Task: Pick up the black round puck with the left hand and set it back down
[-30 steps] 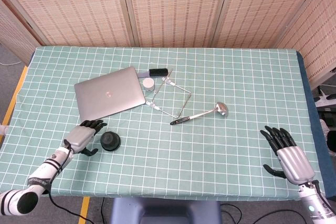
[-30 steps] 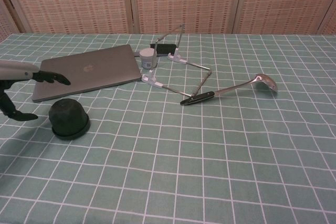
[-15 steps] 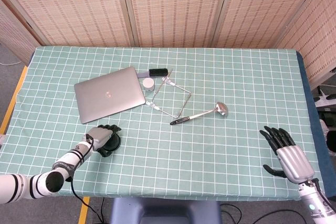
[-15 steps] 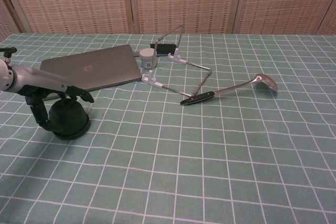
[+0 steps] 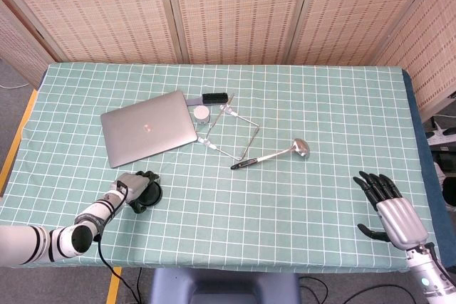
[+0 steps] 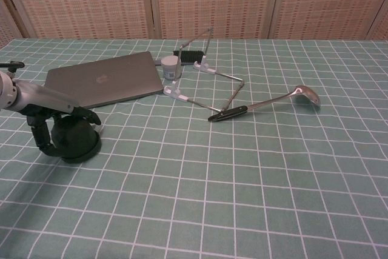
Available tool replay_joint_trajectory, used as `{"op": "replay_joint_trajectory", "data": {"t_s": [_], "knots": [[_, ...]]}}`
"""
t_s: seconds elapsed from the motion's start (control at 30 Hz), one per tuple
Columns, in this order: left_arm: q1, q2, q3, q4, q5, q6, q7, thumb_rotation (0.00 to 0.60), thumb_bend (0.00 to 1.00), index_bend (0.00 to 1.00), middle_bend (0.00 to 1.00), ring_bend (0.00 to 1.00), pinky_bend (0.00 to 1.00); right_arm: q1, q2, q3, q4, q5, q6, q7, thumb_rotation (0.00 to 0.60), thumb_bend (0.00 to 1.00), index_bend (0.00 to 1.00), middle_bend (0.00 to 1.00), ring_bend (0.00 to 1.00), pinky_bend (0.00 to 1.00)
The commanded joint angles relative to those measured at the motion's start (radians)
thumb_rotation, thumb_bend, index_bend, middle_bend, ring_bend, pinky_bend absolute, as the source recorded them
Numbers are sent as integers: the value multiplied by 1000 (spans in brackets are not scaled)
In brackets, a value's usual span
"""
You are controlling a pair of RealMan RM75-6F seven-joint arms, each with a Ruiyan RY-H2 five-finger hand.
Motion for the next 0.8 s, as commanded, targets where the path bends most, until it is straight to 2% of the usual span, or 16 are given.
{"op": "replay_joint_trajectory", "data": {"t_s": [0.03, 0.2, 0.37, 0.57, 0.67, 0.73, 0.8], "knots": [[-5, 1, 20, -9, 18, 15, -7, 600, 339, 69, 5, 6, 318, -2, 1, 0, -1, -2, 5, 4, 600, 118, 0, 0, 0, 0], [-15, 7, 39, -33, 37, 24, -18, 600, 341, 97, 30, 55, 405, -2, 4, -5, -3, -11, 6, 10, 600, 118, 0, 0, 0, 0], [-28, 2, 65, -37, 33, 37, -22, 600, 342, 135, 90, 73, 406, -4, 6, -7, -6, -18, 13, 16, 600, 118, 0, 0, 0, 0], [-47, -1, 85, -20, 6, 7, -47, 600, 378, 210, 204, 194, 419, -4, 10, -11, -3, -24, 13, 22, 600, 118, 0, 0, 0, 0], [-62, -11, 100, -4, -2, -4, -47, 600, 379, 218, 212, 207, 429, -4, 8, -13, -4, -25, 11, 20, 600, 117, 0, 0, 0, 0], [-70, -19, 115, 2, -6, -4, -46, 600, 379, 248, 227, 212, 441, -6, 9, -13, -7, -28, 18, 18, 600, 117, 0, 0, 0, 0], [-73, -20, 124, 3, -5, -2, -51, 600, 379, 325, 279, 246, 473, -9, 8, -13, -8, -30, 24, 16, 600, 117, 0, 0, 0, 0]]}}
